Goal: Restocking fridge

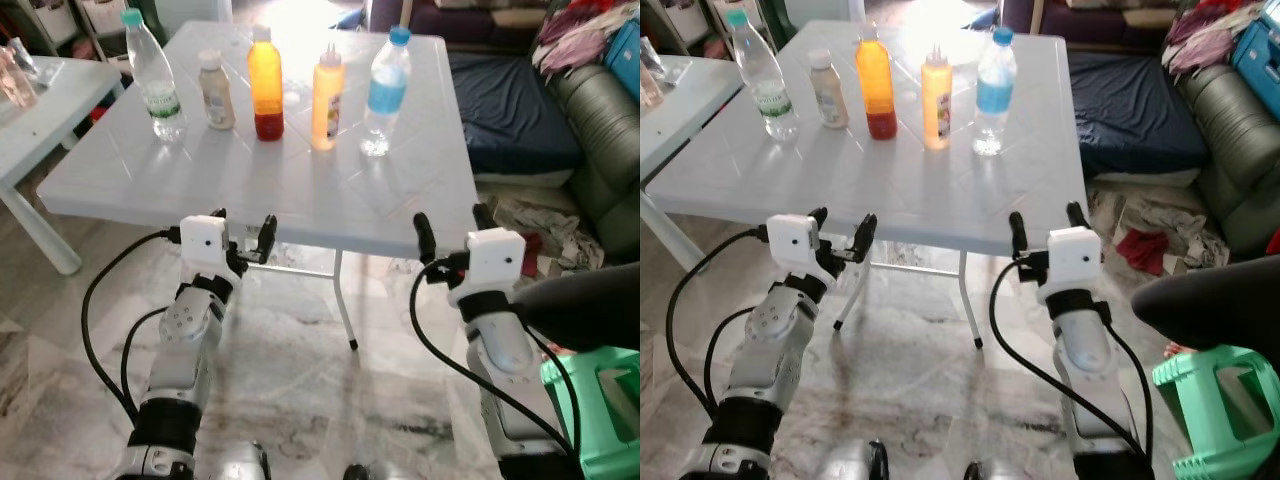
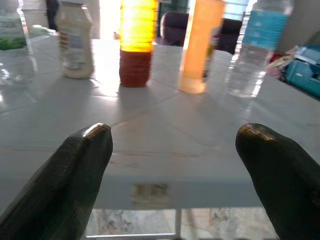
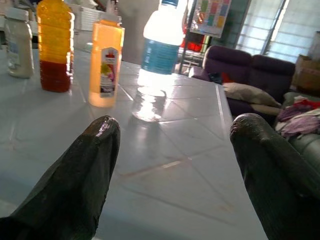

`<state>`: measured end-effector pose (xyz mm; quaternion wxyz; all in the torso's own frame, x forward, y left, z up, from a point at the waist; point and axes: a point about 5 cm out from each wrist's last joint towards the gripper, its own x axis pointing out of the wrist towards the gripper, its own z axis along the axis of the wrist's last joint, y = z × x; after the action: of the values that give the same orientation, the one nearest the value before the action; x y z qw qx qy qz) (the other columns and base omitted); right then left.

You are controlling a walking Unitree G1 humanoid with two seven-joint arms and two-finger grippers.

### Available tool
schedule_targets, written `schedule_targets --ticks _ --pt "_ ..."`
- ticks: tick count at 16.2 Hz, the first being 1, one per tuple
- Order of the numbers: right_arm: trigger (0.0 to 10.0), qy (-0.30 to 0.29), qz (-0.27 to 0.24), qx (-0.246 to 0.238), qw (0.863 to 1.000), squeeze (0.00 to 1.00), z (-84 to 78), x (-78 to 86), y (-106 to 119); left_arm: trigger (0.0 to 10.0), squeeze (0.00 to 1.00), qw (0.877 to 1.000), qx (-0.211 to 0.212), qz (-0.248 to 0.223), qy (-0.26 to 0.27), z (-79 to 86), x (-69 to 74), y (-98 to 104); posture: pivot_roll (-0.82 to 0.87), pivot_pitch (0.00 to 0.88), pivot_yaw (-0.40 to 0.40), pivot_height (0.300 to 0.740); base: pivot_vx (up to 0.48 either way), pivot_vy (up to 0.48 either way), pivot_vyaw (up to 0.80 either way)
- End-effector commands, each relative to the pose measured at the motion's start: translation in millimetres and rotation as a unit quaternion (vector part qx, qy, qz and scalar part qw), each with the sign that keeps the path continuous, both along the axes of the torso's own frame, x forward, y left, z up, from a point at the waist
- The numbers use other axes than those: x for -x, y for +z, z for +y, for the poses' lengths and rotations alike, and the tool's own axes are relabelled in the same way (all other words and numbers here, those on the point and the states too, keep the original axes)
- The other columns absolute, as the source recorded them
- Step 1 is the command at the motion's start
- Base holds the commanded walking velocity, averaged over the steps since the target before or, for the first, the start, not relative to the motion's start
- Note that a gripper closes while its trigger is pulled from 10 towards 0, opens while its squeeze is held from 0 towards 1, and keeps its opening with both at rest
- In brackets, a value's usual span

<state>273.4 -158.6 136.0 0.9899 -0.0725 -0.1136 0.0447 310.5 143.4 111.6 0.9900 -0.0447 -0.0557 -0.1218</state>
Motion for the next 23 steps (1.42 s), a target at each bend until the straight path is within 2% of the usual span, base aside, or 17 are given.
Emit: schedule_targets --ticks 1,11,14,15,16,19,23 --pt "10.0 0.001 -0.002 -0.005 1.000 0.00 -0.4 -2.4 3.2 10.0 0.00 1.000 -0.001 -0.002 0.001 2.9 0.5 1.6 -0.03 0.097 -0.028 0.740 0.394 0.000 0.00" --pt "10.0 0.017 -0.003 -0.013 1.000 0.00 3.9 -5.1 5.1 10.0 0.00 1.000 -0.001 -0.001 0.006 4.5 -0.1 1.0 -0.03 0.092 -0.038 0.740 0.391 0.000 0.00" --pt "10.0 0.005 -0.004 0.000 1.000 0.00 2.2 -7.0 6.0 10.0 0.00 1.000 -0.010 0.007 0.021 9.1 -0.3 -1.5 -0.02 0.097 -0.041 0.740 0.206 0.000 0.00" --pt "10.0 0.023 -0.013 0.016 1.000 0.00 5.1 -8.8 9.9 10.0 0.00 1.000 -0.018 0.005 0.023 14.1 1.3 -1.6 -0.02 0.099 -0.042 0.740 0.000 0.000 0.54" --pt "10.0 0.024 -0.017 0.014 0.999 0.00 5.4 -8.8 11.0 10.0 0.00 0.999 -0.020 0.007 0.025 15.9 1.7 -1.9 -0.02 0.099 -0.042 0.740 0.000 0.000 0.54" --pt "10.0 0.033 -0.033 0.000 0.999 0.00 7.2 -14.3 24.4 10.0 0.00 0.998 -0.037 0.012 0.051 37.1 8.0 -3.0 -0.01 0.125 -0.037 0.740 0.000 0.000 0.80" --pt "10.0 0.014 -0.060 0.017 0.998 0.00 0.3 -22.0 39.3 10.0 0.00 0.997 -0.042 0.014 0.061 43.8 15.9 -4.1 0.01 0.139 -0.043 0.740 0.000 0.000 0.80"
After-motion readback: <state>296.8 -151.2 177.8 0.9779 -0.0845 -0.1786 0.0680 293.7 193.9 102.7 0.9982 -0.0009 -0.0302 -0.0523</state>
